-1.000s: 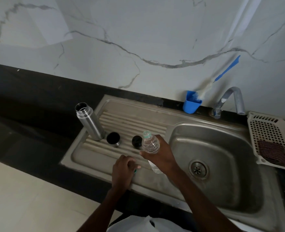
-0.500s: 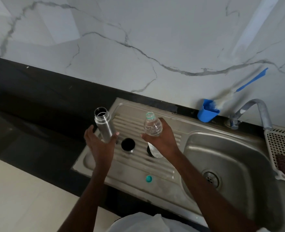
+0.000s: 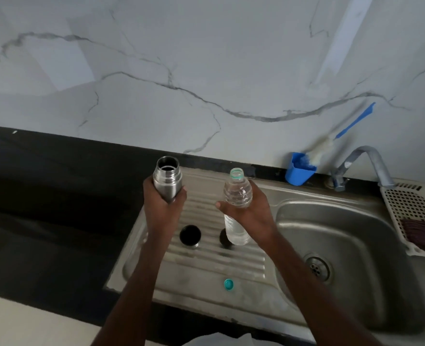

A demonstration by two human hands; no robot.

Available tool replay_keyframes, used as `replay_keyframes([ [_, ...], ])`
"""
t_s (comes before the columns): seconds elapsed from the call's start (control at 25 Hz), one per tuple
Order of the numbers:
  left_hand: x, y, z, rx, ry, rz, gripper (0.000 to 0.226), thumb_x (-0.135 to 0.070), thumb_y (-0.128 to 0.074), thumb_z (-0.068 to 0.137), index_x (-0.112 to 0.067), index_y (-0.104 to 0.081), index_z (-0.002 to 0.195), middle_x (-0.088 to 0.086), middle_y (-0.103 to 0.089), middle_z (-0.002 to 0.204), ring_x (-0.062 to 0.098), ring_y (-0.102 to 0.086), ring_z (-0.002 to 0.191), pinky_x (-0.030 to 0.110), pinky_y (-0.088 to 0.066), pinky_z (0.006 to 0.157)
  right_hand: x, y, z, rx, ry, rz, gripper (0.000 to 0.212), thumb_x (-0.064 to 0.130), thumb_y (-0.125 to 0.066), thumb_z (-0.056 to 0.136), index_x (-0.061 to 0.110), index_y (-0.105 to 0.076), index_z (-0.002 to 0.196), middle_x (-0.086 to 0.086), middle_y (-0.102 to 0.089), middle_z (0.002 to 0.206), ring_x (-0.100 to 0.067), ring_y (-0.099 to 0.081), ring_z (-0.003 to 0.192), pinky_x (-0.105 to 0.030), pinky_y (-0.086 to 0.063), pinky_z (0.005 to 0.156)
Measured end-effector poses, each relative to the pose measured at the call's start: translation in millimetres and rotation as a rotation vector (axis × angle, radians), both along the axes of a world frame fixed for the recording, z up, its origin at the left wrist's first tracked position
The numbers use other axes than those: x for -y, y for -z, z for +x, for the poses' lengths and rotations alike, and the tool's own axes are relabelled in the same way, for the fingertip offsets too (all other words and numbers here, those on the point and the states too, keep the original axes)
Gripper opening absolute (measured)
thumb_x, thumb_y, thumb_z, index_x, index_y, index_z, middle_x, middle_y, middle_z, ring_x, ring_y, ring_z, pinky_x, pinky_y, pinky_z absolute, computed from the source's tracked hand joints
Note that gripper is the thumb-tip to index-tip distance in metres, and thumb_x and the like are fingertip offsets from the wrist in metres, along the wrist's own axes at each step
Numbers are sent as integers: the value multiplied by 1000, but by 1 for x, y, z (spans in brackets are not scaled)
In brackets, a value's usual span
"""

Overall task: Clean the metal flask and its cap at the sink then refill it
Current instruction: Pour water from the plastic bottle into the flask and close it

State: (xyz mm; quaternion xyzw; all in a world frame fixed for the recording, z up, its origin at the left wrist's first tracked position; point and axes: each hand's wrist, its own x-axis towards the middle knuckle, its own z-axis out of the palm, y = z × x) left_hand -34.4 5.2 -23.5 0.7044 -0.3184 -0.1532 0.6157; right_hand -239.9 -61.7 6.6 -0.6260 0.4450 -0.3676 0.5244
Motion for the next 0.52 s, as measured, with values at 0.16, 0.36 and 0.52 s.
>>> replay_keyframes([
  [0.16,31,-28,-64,42,301,-11,59,-15,-88,80,-22,-53,127,-6,-71,112,3,-70,90,16,-54,71,7,-24,-61,-22,34,-31,47,24,-96,67,21,-68,106,3,-76,94,-11,-73,86,-24,-57,76],
  [0.36,51,-6,-169,59,573,52,54,-21,-88,81,-28,-51,120,-14,-71,106,-3,-69,87,17,-53,72,17,-40,-151,-28,139,-83,44,14,-94,71,15,-68,106,-2,-75,95,-15,-72,88,-28,-58,79],
  [0.52,55,19,-219,73,669,128,55,-19,-88,80,-32,-50,118,-14,-69,103,-6,-66,87,11,-46,68,23,-43,-204,-122,173,-167,48,21,-96,69,20,-66,107,5,-75,91,-10,-71,84,-28,-55,77],
])
